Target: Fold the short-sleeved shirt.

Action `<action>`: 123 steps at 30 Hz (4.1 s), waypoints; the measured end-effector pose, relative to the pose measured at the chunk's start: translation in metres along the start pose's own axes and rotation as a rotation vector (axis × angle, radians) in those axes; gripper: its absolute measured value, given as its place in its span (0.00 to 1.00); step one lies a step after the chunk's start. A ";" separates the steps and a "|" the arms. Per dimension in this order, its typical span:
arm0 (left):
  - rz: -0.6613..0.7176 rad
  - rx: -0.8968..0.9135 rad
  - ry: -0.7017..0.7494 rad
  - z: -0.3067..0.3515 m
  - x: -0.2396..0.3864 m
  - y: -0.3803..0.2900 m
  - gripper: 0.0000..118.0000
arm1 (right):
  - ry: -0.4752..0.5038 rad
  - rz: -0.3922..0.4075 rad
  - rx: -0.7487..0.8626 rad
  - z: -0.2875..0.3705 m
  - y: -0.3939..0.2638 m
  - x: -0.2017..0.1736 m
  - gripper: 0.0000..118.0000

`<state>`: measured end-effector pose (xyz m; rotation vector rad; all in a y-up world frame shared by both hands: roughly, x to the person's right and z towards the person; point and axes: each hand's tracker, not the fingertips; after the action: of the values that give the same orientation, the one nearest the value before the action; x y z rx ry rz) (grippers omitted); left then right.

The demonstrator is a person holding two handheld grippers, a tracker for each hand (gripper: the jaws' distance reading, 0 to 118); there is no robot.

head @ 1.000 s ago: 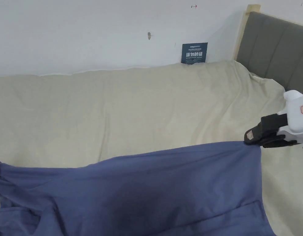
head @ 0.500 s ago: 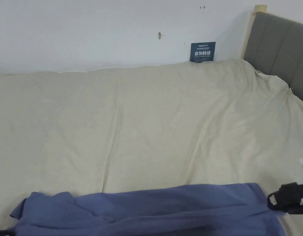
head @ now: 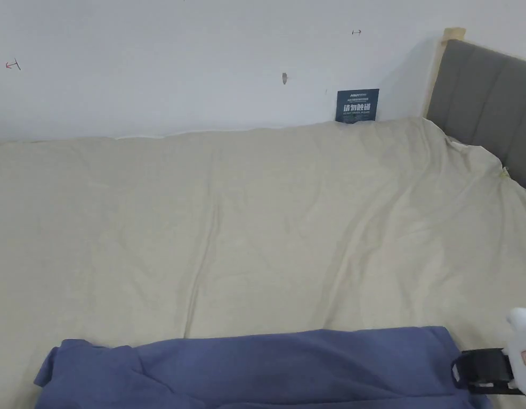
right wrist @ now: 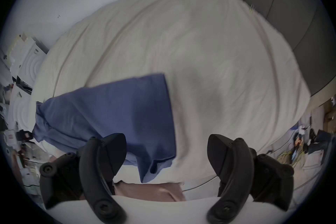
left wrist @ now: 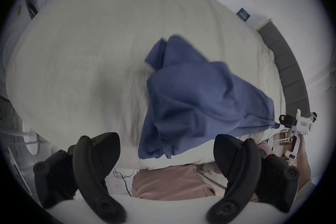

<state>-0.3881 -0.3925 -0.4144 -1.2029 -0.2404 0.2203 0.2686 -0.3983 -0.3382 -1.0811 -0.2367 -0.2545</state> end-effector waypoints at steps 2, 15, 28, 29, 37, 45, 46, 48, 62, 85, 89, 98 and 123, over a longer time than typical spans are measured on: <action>-0.037 0.073 0.036 0.022 0.010 0.002 0.92 | -0.050 0.016 0.068 0.025 0.005 -0.007 0.79; -0.180 0.884 -0.011 0.112 0.102 -0.058 0.03 | 0.293 0.001 0.897 0.147 -0.061 -0.118 0.04; -0.235 1.131 0.166 0.125 0.123 -0.075 0.00 | 0.350 0.106 1.065 0.160 -0.074 -0.152 0.01; -0.220 1.090 0.124 0.129 0.119 -0.069 0.00 | 0.353 0.116 1.054 0.160 -0.073 -0.152 0.01; 0.104 0.216 -0.279 0.054 -0.016 0.052 0.00 | 0.389 0.167 0.903 0.165 -0.069 -0.157 0.01; 0.249 -0.072 -0.545 -0.054 -0.091 0.066 0.97 | 0.410 0.154 0.755 0.141 -0.061 -0.166 0.01; 0.250 -0.089 -0.557 -0.062 -0.094 0.069 0.97 | 0.417 0.144 0.738 0.138 -0.058 -0.166 0.01; 0.237 -0.087 -0.534 -0.077 -0.098 0.073 0.97 | 0.409 0.111 0.720 0.134 -0.052 -0.165 0.01; 0.269 -0.204 -0.749 -0.121 -0.084 0.072 1.00 | 0.381 0.082 0.683 0.124 -0.035 -0.168 0.01; -0.300 -0.032 0.290 -0.038 0.005 0.093 0.08 | 0.515 0.012 0.610 0.106 -0.045 -0.151 0.01; -0.551 0.008 0.554 -0.028 0.040 0.087 0.08 | 0.522 -0.024 0.612 0.102 -0.044 -0.138 0.01; -0.526 -0.130 0.149 -0.052 0.177 0.084 0.08 | 0.551 -0.059 0.623 0.102 -0.053 -0.115 0.01; -0.299 -0.120 0.040 -0.068 0.176 0.074 0.02 | 0.584 -0.161 0.582 0.091 -0.062 -0.092 0.01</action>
<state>-0.2027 -0.3759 -0.4950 -1.2715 -0.3990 -0.0795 0.1557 -0.3370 -0.2740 -0.3807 0.1276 -0.5917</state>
